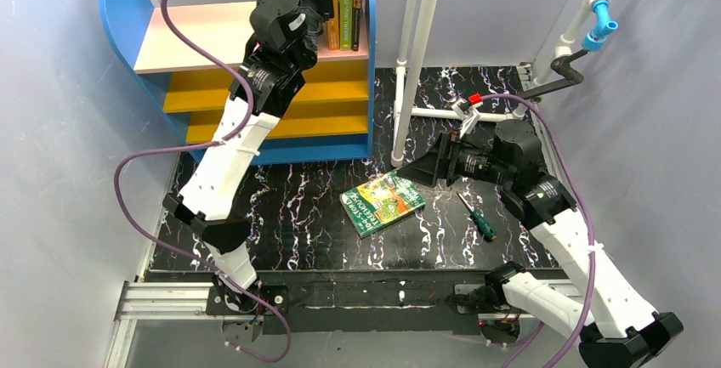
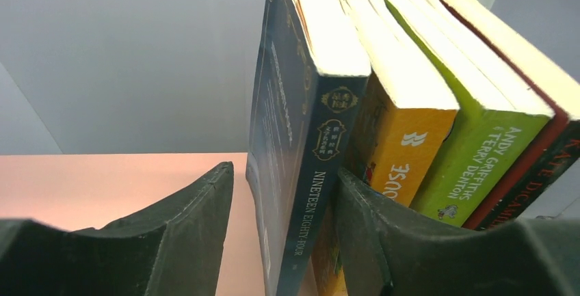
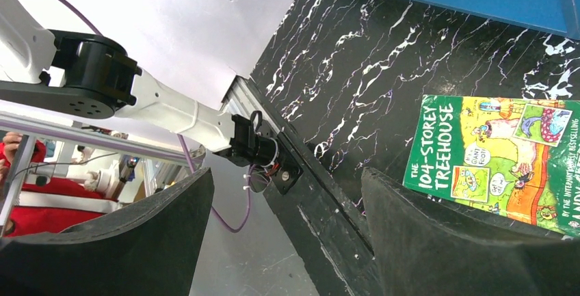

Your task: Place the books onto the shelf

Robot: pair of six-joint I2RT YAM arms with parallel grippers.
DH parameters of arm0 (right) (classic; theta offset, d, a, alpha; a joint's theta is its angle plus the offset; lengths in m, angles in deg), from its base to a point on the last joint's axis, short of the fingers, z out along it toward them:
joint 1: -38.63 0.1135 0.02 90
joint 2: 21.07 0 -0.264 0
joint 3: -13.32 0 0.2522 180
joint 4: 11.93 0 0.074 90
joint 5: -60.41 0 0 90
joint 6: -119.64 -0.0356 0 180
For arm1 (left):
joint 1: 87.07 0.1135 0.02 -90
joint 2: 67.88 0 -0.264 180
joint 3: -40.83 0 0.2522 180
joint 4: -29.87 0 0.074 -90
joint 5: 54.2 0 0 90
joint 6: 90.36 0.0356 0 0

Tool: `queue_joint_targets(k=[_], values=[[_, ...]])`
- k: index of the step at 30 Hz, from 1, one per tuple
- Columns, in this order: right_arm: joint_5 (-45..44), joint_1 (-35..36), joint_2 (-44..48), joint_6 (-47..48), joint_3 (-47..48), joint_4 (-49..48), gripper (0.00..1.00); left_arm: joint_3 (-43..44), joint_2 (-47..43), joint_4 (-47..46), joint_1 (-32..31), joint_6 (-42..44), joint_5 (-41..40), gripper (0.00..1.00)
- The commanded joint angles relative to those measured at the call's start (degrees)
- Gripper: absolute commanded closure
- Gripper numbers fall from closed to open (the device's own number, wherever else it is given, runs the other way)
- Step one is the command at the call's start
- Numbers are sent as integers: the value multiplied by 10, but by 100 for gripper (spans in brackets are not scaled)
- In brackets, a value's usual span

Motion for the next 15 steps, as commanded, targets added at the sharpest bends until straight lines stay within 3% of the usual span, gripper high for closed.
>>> queue_joint_targets(k=[1,9,15], values=[[11,-3,10,-4,-1,-31,14,3,-54,-16,1,-8,10,48],[-3,-2,5,-12,-4,-30,14,19,-91,-16,-2,-20,30,47],[-92,-3,-12,-27,2,51,16,6,-142,-2,-12,-29,49,45]])
